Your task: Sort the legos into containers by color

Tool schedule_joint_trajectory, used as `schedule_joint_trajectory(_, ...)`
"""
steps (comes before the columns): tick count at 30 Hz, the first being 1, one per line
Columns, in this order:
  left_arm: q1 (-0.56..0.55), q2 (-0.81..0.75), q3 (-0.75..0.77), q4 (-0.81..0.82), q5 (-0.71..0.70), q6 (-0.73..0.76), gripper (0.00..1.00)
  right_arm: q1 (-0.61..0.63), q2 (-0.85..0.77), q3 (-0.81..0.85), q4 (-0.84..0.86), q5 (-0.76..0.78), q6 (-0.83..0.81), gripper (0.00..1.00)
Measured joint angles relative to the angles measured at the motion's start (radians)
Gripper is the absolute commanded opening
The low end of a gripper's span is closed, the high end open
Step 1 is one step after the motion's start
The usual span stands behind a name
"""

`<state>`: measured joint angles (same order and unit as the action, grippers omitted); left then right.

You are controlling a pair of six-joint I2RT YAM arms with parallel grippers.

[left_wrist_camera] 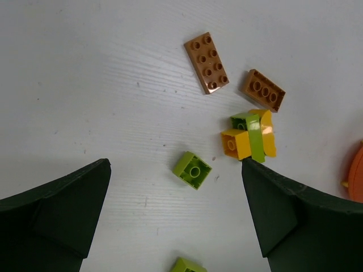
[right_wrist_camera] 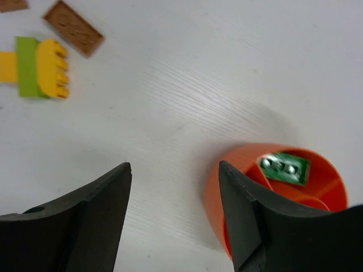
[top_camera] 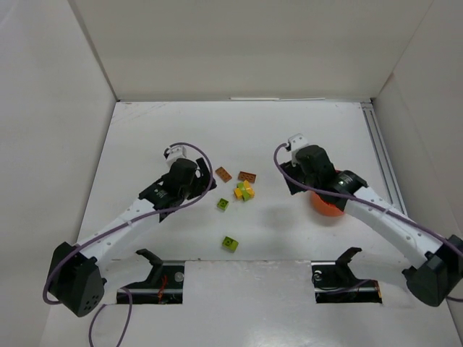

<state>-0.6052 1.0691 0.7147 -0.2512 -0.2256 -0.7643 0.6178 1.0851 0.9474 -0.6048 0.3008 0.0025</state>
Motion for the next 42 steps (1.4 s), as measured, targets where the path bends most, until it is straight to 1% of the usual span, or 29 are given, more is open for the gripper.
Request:
schedule_joint_trajectory(5, 0.053, -0.019, -0.040, -0.025, 0.029, -0.032, 1.00, 0.106, 0.219, 0.089, 0.120, -0.053, -0.045, 0.68)
schedule_joint_trajectory(10, 0.064, -0.056, -0.055, -0.082, 0.036, -0.063, 1.00, 0.210, 0.466, 0.254, 0.211, -0.074, -0.105, 0.68)
schedule_joint_trajectory(11, 0.064, -0.066, -0.055, -0.092, 0.035, -0.071, 1.00, 0.224, 0.507, 0.289, 0.226, -0.074, -0.113, 0.67)
schedule_joint_trajectory(13, 0.067, -0.092, -0.057, -0.115, 0.034, -0.092, 1.00, 0.255, 0.571, 0.338, 0.255, -0.081, -0.129, 0.67)
schedule_joint_trajectory(19, 0.085, -0.189, -0.108, -0.183, 0.033, -0.165, 1.00, 0.343, 0.651, 0.359, 0.294, -0.121, -0.192, 0.67)
schedule_joint_trajectory(24, 0.089, -0.206, -0.137, -0.225, 0.034, -0.208, 1.00, 0.388, 0.720, 0.373, 0.304, -0.179, -0.228, 0.68)
schedule_joint_trajectory(28, 0.090, -0.208, -0.148, -0.241, 0.035, -0.224, 1.00, 0.398, 0.757, 0.380, 0.304, -0.189, -0.242, 0.69)
schedule_joint_trajectory(31, 0.092, -0.208, -0.150, -0.247, 0.035, -0.231, 1.00, 0.398, 0.781, 0.409, 0.305, -0.169, -0.246, 0.69)
schedule_joint_trajectory(34, 0.096, -0.215, -0.150, -0.248, 0.035, -0.234, 1.00, 0.398, 0.803, 0.452, 0.306, -0.117, -0.241, 0.69)
schedule_joint_trajectory(39, 0.098, -0.247, -0.152, -0.248, 0.038, -0.241, 1.00, 0.397, 0.901, 0.600, 0.298, -0.010, -0.206, 0.67)
schedule_joint_trajectory(42, 0.098, -0.270, -0.153, -0.249, 0.039, -0.245, 1.00, 0.380, 0.956, 0.657, 0.296, 0.004, -0.176, 0.67)
